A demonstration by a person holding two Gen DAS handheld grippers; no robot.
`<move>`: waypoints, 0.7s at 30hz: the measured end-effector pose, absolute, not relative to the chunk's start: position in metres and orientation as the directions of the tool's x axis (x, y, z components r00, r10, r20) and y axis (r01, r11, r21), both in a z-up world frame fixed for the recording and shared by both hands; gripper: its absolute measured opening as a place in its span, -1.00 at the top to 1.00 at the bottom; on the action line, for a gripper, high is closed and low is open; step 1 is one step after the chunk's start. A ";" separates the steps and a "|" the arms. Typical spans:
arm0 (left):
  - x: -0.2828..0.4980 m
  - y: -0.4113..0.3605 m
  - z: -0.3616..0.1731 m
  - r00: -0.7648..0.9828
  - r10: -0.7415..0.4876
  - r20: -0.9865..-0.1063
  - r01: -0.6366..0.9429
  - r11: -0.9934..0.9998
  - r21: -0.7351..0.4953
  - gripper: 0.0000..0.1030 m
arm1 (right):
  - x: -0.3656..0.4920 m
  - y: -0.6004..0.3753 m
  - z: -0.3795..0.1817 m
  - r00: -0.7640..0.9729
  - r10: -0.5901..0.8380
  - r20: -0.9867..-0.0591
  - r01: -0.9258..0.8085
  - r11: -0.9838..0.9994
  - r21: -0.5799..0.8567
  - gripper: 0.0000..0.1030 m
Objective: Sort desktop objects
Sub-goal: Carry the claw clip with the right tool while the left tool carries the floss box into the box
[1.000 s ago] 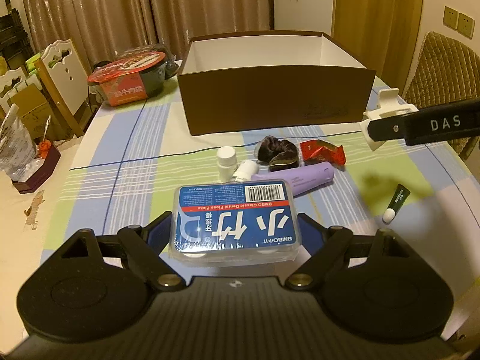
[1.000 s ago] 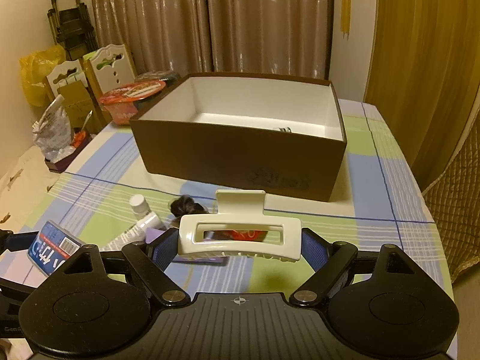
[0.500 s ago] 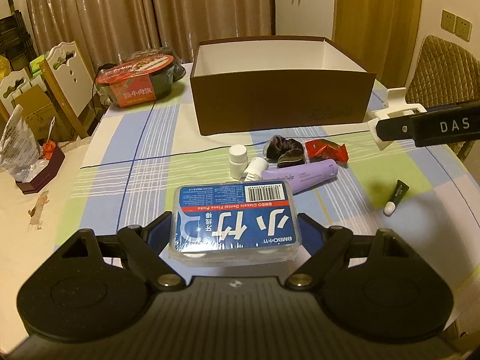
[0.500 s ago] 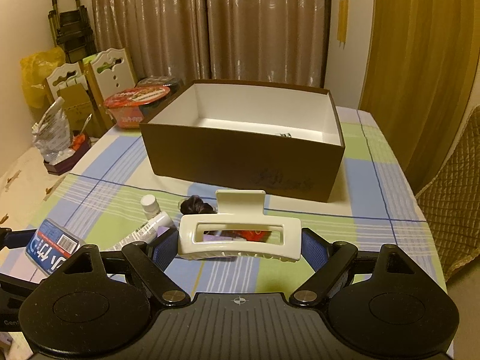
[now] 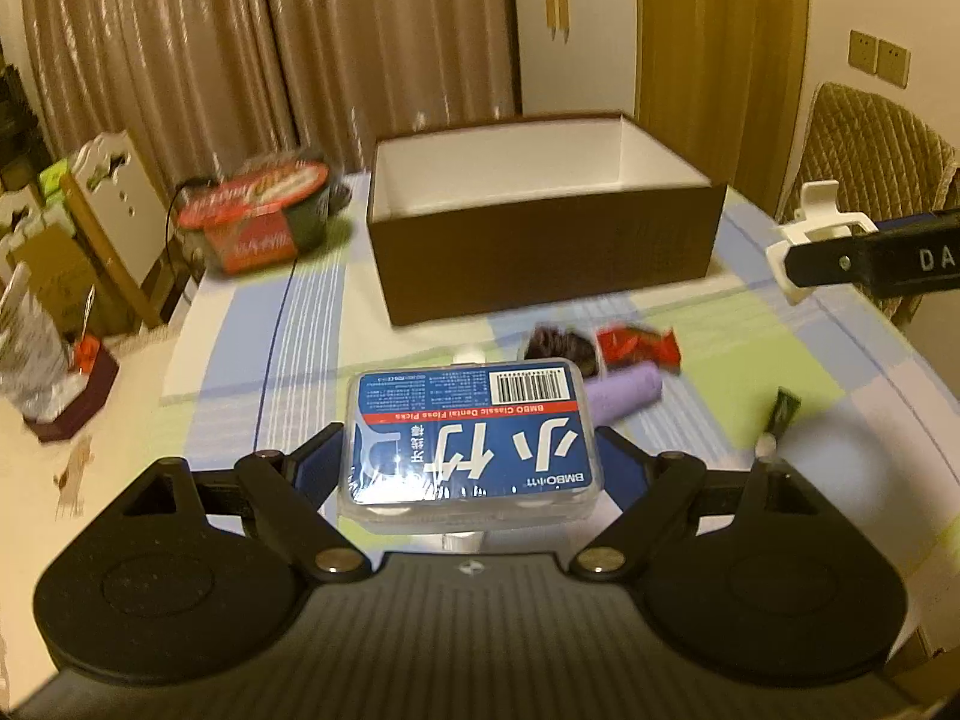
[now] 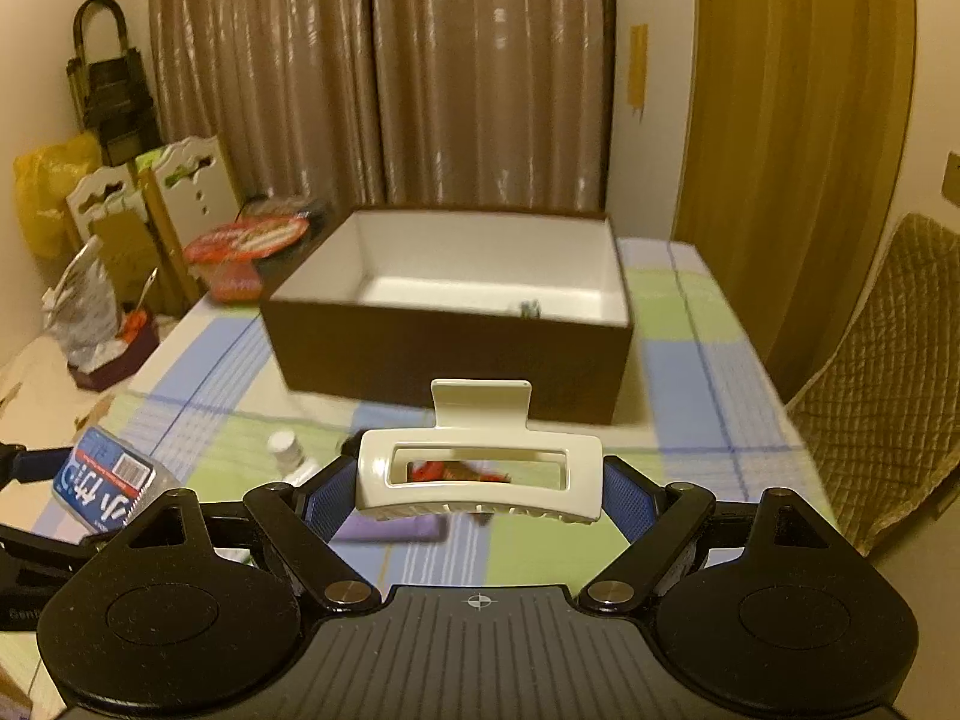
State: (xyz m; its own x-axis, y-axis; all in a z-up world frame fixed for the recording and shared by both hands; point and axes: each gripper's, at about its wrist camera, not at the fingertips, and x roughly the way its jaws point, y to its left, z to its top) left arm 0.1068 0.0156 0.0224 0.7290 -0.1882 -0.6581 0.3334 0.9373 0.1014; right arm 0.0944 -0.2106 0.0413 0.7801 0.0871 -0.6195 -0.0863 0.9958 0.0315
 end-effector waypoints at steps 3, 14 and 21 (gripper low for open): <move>0.132 0.009 0.035 0.751 -0.188 -0.633 0.328 0.938 0.110 -0.63 | 0.119 -0.218 0.053 0.793 0.096 -0.601 -0.096 0.995 0.032 -0.65; 0.255 -0.035 0.076 0.801 -0.187 -0.569 0.338 0.925 0.172 -0.63 | 0.239 -0.247 0.083 0.828 0.129 -0.546 -0.142 0.990 0.017 -0.65; 0.325 -0.058 0.067 0.777 -0.181 -0.603 0.360 0.913 0.190 -0.63 | 0.307 -0.258 0.063 0.782 0.157 -0.603 -0.173 0.984 0.032 -0.65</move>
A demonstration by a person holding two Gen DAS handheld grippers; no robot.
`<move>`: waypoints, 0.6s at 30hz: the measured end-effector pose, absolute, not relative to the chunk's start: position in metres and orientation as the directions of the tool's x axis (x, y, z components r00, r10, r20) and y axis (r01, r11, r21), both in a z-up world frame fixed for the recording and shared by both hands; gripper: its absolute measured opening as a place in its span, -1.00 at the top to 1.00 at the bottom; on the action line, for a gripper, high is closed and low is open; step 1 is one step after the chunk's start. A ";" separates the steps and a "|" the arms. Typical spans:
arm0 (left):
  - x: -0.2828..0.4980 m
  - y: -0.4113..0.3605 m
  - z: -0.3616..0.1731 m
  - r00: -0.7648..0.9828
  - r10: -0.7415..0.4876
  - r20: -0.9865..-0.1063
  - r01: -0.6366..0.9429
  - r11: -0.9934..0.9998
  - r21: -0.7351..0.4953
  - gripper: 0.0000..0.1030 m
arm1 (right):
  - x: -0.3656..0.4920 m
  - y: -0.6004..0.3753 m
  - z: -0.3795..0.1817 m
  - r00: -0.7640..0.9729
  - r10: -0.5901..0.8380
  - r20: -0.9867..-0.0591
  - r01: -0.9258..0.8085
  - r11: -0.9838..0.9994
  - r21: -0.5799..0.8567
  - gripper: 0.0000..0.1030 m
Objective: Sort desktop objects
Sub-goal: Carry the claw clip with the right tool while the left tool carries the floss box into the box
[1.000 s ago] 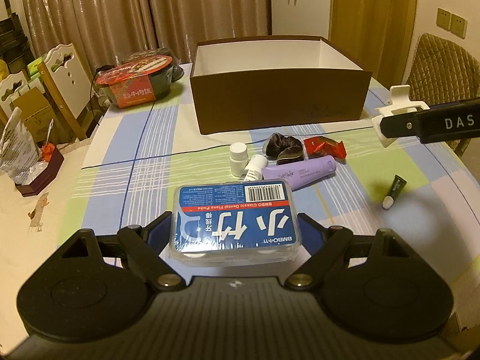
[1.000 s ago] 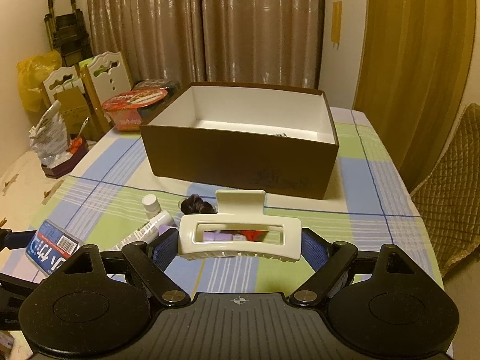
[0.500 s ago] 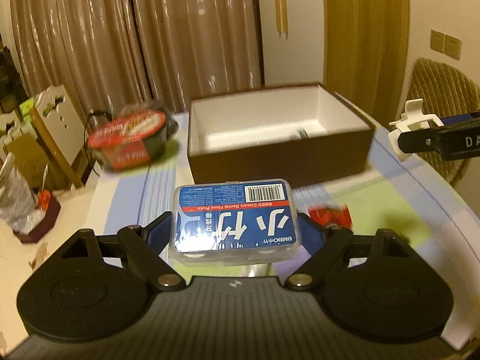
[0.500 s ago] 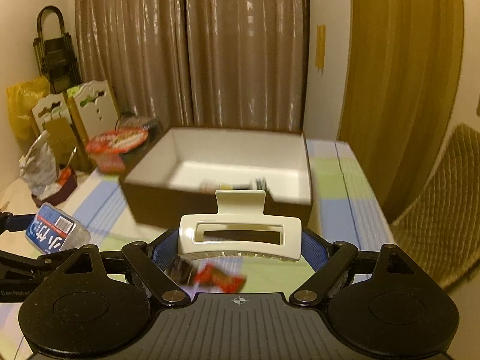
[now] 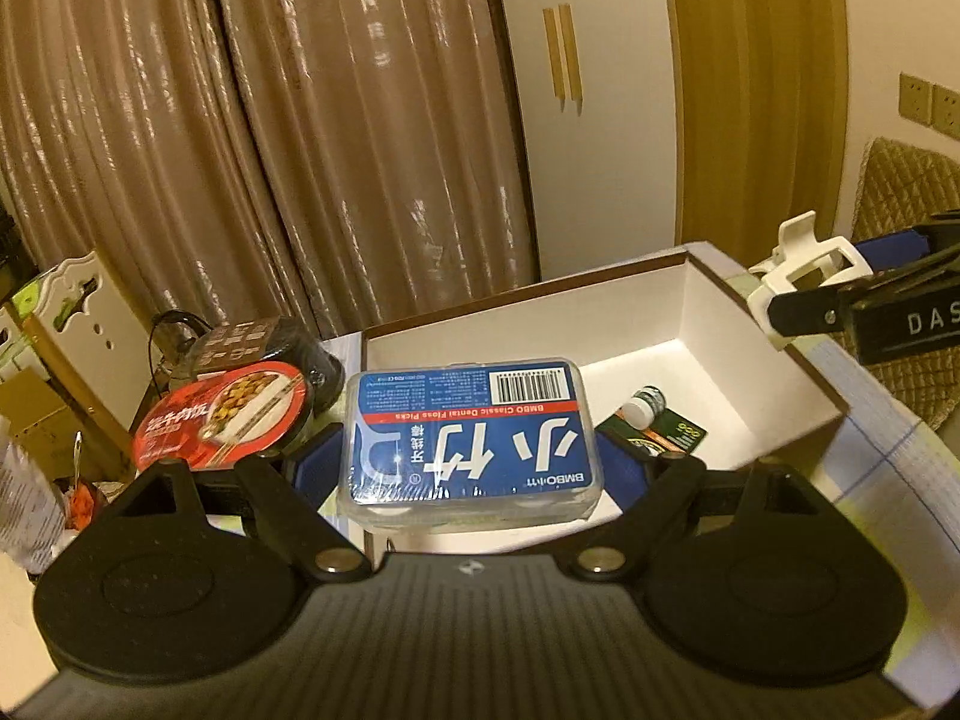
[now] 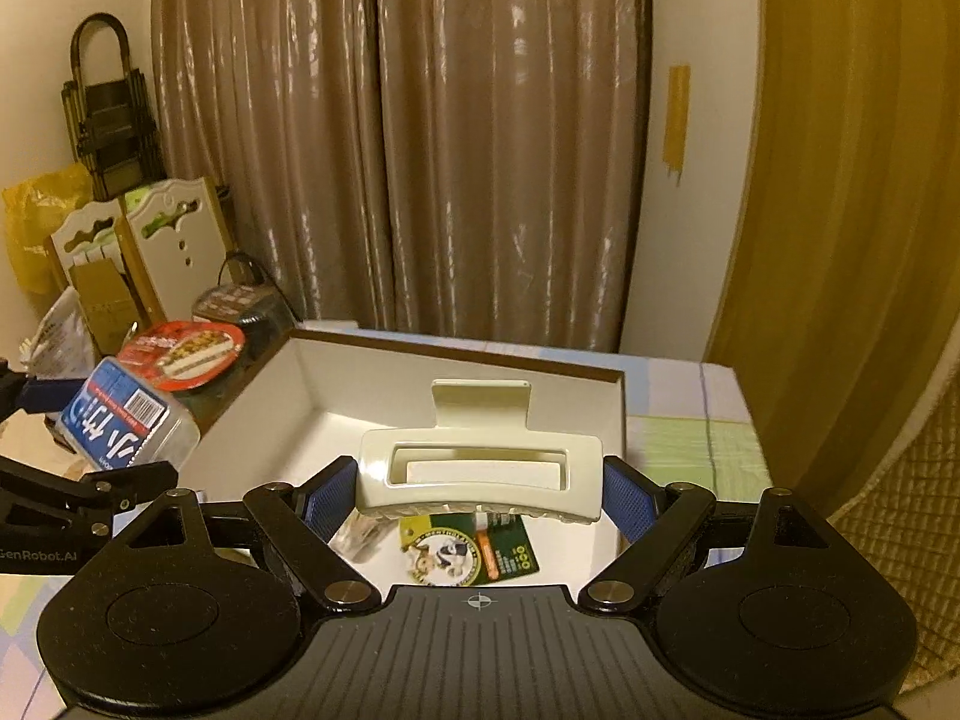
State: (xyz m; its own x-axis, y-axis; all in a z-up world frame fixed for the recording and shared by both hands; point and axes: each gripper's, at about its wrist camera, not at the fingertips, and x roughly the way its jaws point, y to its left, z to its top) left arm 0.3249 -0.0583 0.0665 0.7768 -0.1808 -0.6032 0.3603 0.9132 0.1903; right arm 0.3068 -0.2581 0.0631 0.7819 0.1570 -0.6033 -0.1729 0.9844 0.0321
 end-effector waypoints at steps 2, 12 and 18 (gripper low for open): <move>0.341 -0.064 0.060 0.766 -0.178 -0.618 0.369 0.909 0.195 -0.63 | 0.326 -0.260 0.053 0.759 0.170 -0.628 -0.181 0.982 0.047 -0.65; 0.405 -0.085 0.019 0.698 -0.172 -0.695 0.405 0.895 0.186 -0.63 | 0.406 -0.263 -0.012 0.596 0.192 -0.780 -0.216 0.973 0.075 -0.65; 0.428 -0.088 -0.008 0.662 -0.154 -0.733 0.407 0.896 0.179 -0.63 | 0.422 -0.265 -0.028 0.550 0.202 -0.810 -0.239 0.968 0.080 -0.65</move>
